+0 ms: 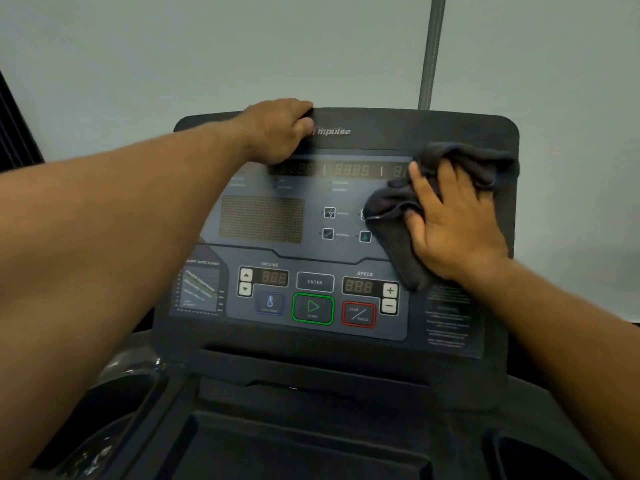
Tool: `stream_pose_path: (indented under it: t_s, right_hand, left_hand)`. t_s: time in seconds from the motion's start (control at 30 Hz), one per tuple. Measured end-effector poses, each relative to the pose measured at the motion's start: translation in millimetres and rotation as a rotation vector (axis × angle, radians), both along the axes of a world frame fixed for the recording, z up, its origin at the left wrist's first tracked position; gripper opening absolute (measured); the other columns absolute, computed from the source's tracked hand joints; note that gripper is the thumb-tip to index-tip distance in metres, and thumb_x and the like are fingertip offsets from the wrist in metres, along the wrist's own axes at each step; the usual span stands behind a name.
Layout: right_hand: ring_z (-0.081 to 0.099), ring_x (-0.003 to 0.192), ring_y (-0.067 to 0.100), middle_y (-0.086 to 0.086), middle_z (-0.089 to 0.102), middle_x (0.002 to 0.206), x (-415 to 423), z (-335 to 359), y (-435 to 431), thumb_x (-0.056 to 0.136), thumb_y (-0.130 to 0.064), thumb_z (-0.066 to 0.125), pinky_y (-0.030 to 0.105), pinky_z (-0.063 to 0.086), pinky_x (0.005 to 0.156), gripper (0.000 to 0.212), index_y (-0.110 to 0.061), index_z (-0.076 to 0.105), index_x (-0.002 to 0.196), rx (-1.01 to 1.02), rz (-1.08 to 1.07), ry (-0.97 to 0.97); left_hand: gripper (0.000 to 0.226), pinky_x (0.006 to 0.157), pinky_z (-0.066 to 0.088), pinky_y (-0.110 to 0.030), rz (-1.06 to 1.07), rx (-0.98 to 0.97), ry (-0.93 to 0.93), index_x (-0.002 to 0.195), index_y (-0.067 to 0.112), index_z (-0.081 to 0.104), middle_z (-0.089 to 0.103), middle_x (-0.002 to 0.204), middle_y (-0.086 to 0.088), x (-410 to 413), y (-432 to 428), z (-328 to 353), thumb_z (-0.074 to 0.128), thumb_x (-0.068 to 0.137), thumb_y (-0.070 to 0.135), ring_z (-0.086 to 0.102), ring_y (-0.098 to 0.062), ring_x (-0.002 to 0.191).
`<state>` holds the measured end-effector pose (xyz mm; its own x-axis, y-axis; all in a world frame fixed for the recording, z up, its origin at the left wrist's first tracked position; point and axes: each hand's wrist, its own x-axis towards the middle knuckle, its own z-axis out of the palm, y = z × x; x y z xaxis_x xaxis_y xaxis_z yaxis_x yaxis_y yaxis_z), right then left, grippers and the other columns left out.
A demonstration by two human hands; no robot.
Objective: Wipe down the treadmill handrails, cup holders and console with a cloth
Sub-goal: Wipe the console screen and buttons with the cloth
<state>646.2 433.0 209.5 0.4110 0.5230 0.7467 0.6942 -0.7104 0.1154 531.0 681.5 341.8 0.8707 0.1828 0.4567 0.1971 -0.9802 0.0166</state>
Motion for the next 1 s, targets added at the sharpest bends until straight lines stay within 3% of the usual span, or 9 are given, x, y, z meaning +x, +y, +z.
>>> stream_pose_path:
  t_s: [0.13,0.2,0.37,0.5,0.67,0.73,0.83,1.0]
  right_hand:
    - [0.033,0.131,0.038,0.021,0.033,0.148,-35.7,-29.2,30.7,0.091,-0.043,0.04,0.051,0.032,0.102,0.064,-0.015,0.033,0.148,0.077,-0.004,0.035]
    - [0.039,0.126,0.035,0.018,0.037,0.146,-53.7,-56.1,23.4,0.091,-0.043,0.043,0.047,0.037,0.094,0.064,-0.016,0.036,0.148,-0.074,0.096,0.0]
    - [0.044,0.128,0.035,0.019,0.043,0.145,-34.3,-68.2,-30.0,0.089,-0.043,0.042,0.047,0.043,0.094,0.064,-0.018,0.039,0.147,-0.375,0.301,-0.126]
    - [0.041,0.127,0.04,0.024,0.039,0.145,0.0,-9.7,-4.5,0.089,-0.045,0.035,0.053,0.042,0.094,0.064,-0.017,0.036,0.147,-0.147,0.146,-0.086]
    - [0.02,0.142,0.036,0.018,0.019,0.156,-2.1,40.1,69.2,0.095,-0.048,0.031,0.053,0.018,0.11,0.064,-0.02,0.023,0.152,0.134,-0.059,0.076]
    - [0.028,0.137,0.036,0.018,0.027,0.153,-21.9,22.7,86.6,0.094,-0.047,0.037,0.051,0.026,0.107,0.064,-0.018,0.028,0.15,0.138,-0.05,0.044]
    - [0.04,0.124,0.033,0.016,0.041,0.142,-64.9,-28.7,89.4,0.09,-0.046,0.044,0.046,0.038,0.093,0.063,-0.017,0.037,0.146,0.007,0.089,0.023]
    - [0.045,0.127,0.032,0.013,0.041,0.147,-82.0,-85.3,34.0,0.089,-0.044,0.045,0.046,0.04,0.096,0.063,-0.02,0.037,0.147,-0.379,0.29,-0.028]
  left_hand:
    - [0.039,0.099,0.04,-0.047,0.022,0.024,-0.06,0.126,0.003,0.052,0.057,0.128,-0.019,2.6,-1.4,-2.7,0.032,0.104,0.027,0.051,-0.037,0.116]
    - [0.039,0.099,0.04,-0.047,0.03,0.027,-0.07,0.126,0.003,0.053,0.058,0.128,-0.019,4.9,-2.4,-2.1,0.031,0.104,0.027,0.051,-0.037,0.117]
    - [0.033,0.095,0.041,-0.043,-0.01,0.034,-0.084,0.118,0.004,0.055,0.059,0.122,-0.016,6.7,1.4,-2.9,0.034,0.103,0.026,0.052,-0.036,0.113]
    - [0.023,0.084,0.039,-0.038,-0.04,0.043,-0.087,0.1,0.011,0.05,0.059,0.108,-0.011,9.7,5.7,-4.3,0.033,0.103,0.025,0.052,-0.031,0.1]
    - [0.025,0.087,0.04,-0.04,-0.053,0.047,-0.085,0.104,0.012,0.052,0.059,0.111,-0.011,10.8,7.9,-4.9,0.032,0.102,0.026,0.052,-0.03,0.102]
    - [0.027,0.085,0.04,-0.04,-0.059,0.036,-0.093,0.105,0.011,0.054,0.06,0.11,-0.01,11.2,8.9,-5.4,0.033,0.102,0.026,0.052,-0.03,0.101]
    - [0.028,0.085,0.042,-0.042,-0.064,0.026,-0.086,0.103,0.01,0.054,0.06,0.107,-0.011,12.0,12.1,-4.5,0.032,0.102,0.027,0.053,-0.03,0.099]
    - [0.023,0.08,0.04,-0.039,-0.085,0.011,-0.076,0.091,0.015,0.048,0.058,0.099,-0.008,11.6,14.8,-3.4,0.032,0.102,0.028,0.052,-0.029,0.093]
